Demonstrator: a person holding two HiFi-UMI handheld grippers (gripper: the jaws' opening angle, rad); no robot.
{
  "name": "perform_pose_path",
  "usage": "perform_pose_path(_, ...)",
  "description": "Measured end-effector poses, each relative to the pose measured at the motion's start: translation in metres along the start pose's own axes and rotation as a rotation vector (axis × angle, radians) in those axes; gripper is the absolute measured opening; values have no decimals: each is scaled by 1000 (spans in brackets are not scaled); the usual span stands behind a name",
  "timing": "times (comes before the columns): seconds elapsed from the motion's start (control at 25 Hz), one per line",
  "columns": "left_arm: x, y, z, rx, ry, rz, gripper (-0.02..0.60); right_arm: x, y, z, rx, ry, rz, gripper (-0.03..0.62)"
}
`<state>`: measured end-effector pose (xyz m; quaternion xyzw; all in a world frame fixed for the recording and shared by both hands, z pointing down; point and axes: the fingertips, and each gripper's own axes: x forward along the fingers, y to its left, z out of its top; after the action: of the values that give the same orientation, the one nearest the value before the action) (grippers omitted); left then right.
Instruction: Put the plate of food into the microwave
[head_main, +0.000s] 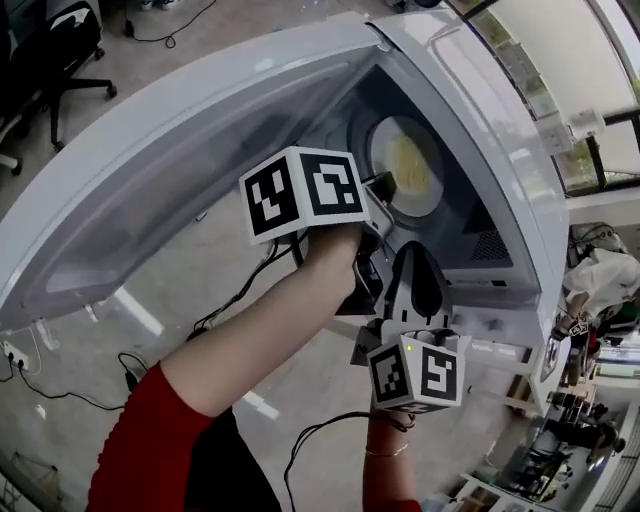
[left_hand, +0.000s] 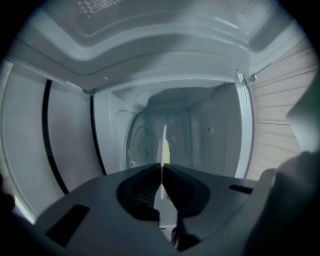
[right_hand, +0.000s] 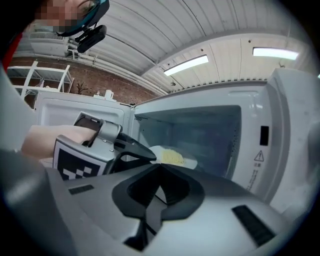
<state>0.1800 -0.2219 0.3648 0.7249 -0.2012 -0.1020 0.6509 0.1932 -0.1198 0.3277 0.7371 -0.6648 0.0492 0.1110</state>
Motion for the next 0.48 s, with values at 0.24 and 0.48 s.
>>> perform_pose_path(0.24, 18, 3, 7, 23, 23, 49, 25, 17, 0, 11, -35, -24, -3, 14)
perform_pose_path(0.48, 29, 12, 5, 71, 69, 119, 25, 16, -11, 13, -46, -23, -25, 14)
